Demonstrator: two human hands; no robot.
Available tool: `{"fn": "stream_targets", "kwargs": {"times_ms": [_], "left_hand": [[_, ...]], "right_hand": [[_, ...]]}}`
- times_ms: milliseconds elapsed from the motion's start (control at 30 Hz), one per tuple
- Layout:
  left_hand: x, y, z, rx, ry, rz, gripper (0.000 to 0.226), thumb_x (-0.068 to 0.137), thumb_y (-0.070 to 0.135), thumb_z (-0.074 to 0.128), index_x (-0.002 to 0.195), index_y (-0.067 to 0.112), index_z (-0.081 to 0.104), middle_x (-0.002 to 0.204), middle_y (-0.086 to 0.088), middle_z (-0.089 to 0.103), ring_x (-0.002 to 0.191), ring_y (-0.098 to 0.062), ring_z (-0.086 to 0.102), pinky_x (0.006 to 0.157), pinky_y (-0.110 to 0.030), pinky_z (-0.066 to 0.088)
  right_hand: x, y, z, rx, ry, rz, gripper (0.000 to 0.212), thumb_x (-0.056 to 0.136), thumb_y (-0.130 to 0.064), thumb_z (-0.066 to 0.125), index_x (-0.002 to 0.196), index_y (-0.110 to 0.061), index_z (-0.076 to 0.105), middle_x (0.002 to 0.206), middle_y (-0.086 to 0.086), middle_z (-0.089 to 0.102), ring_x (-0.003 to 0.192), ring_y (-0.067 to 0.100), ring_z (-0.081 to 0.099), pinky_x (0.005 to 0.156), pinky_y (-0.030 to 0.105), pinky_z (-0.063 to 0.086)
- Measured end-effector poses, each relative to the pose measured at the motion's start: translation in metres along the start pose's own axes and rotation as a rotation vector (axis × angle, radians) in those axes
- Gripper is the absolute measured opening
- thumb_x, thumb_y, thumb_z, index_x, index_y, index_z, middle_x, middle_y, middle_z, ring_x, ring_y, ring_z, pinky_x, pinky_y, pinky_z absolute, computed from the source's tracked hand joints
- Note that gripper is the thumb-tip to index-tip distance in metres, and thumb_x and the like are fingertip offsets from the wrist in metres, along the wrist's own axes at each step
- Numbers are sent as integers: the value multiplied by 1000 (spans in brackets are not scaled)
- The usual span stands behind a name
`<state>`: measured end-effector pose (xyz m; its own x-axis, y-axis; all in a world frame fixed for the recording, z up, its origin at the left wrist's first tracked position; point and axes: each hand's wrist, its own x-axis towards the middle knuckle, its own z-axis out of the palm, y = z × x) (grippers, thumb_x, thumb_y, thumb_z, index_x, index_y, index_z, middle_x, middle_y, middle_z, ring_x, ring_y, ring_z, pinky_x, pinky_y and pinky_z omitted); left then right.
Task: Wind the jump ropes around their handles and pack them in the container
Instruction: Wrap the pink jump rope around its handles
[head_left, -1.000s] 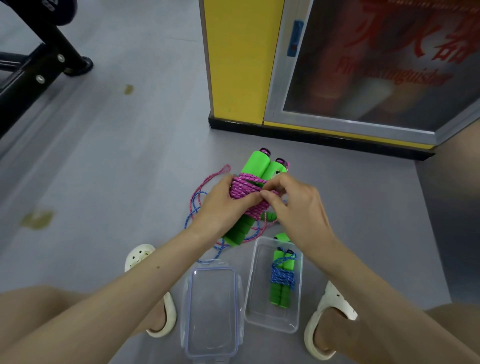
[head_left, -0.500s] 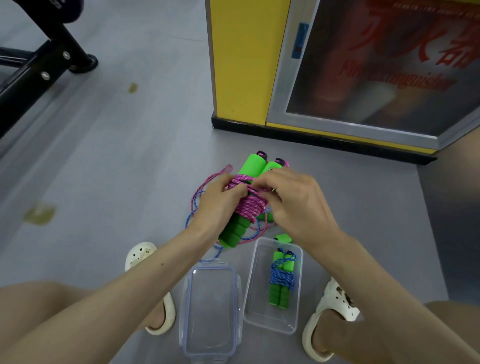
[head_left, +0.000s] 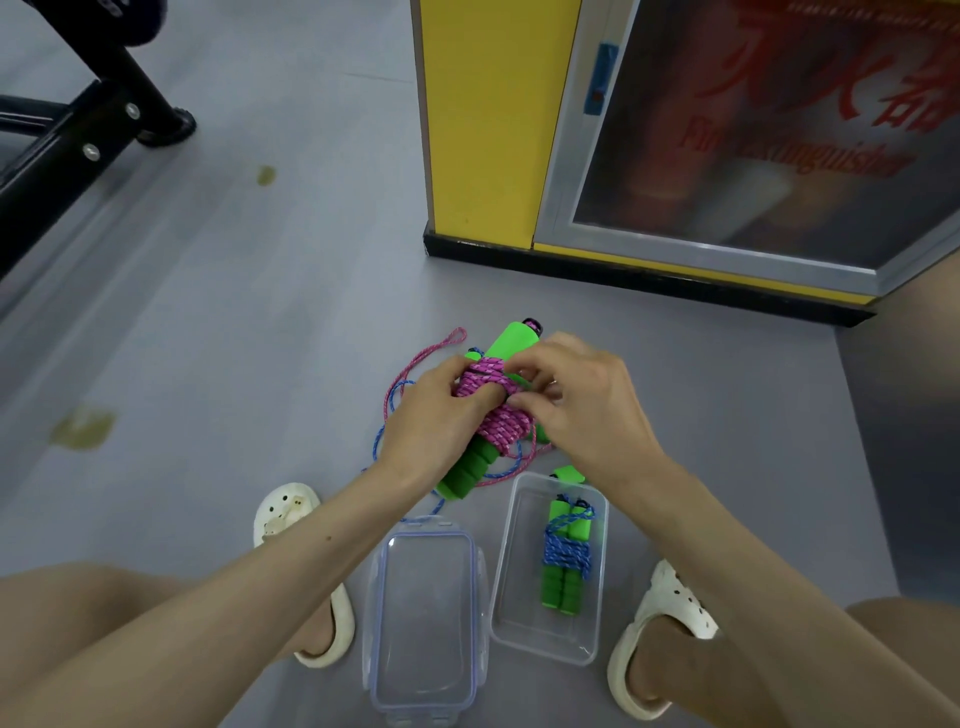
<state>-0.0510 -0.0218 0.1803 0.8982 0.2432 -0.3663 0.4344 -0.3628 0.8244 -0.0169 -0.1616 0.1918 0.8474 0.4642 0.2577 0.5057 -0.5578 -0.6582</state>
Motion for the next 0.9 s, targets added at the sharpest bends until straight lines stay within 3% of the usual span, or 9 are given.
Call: {"fn": "stream_targets", "kwargs": {"times_ms": [133, 267, 367, 433, 500, 600, 733, 833, 900], "left_hand": [[1, -1, -3, 140, 44, 37, 18, 89, 39, 56, 105, 32, 61, 94, 7, 68, 90, -17, 62, 79, -36, 48], [2, -2, -4, 165, 47, 39, 17, 88, 39, 56, 103, 32, 61, 95, 7, 68, 91, -19, 62, 82, -38, 49], [1, -3, -3, 207, 27, 50, 18, 88, 40, 54, 105, 34, 59, 95, 7, 68, 90, -19, 63, 83, -41, 50], [1, -3, -3, 214, 21, 70, 19, 89, 39, 53, 107, 35, 58, 95, 8, 68, 89, -19, 63, 82, -41, 50], [1, 0, -5, 237, 20, 94, 23, 89, 37, 53, 112, 34, 58, 98, 7, 68, 91, -18, 62, 82, -39, 50], [2, 5, -8, 237, 26, 123, 24, 89, 34, 54, 113, 35, 59, 102, 8, 67, 94, -17, 60, 78, -34, 45], [3, 9, -11, 249, 40, 166, 23, 90, 35, 53, 113, 34, 58, 103, 10, 64, 97, -16, 59, 76, -32, 42], [0, 10, -13, 338, 47, 215, 27, 90, 34, 53, 118, 34, 56, 102, 11, 63, 92, -12, 55, 73, -29, 36], [-1, 8, -13, 367, 47, 240, 28, 90, 33, 53, 118, 34, 55, 105, 11, 63, 90, -10, 52, 72, -28, 33]], "right_hand": [[1, 4, 4, 19, -16, 51, 15, 75, 0, 74, 90, 1, 74, 100, 16, 56, 79, 25, 63, 75, 39, 57], [1, 7, 6, 14, -25, 10, 12, 74, 3, 73, 86, 2, 74, 95, 16, 58, 78, 20, 59, 72, 30, 54], [4, 7, 5, 82, -38, 87, 12, 69, 0, 79, 80, 0, 72, 85, 7, 53, 66, 11, 53, 65, 11, 45], [5, 6, 5, 61, -64, 142, 18, 69, -9, 81, 81, -4, 69, 89, 1, 48, 66, 1, 46, 64, 6, 38], [4, 5, 6, -34, -59, 177, 23, 69, -20, 82, 83, -11, 67, 95, -2, 43, 74, 6, 45, 67, 12, 39], [0, 5, 8, -172, 43, 101, 23, 69, -25, 81, 81, -13, 67, 99, 4, 45, 83, 15, 44, 71, 32, 43], [-2, 4, 9, -259, 137, 57, 28, 68, -35, 72, 87, -14, 73, 107, 12, 54, 91, 17, 42, 75, 32, 37], [-3, 4, 11, -255, 88, 65, 24, 68, -31, 74, 84, -13, 74, 117, 13, 53, 96, 21, 45, 79, 35, 36], [-4, 5, 14, -225, 33, 95, 20, 68, -23, 79, 81, -9, 72, 123, 12, 49, 101, 23, 45, 84, 29, 27]]}}
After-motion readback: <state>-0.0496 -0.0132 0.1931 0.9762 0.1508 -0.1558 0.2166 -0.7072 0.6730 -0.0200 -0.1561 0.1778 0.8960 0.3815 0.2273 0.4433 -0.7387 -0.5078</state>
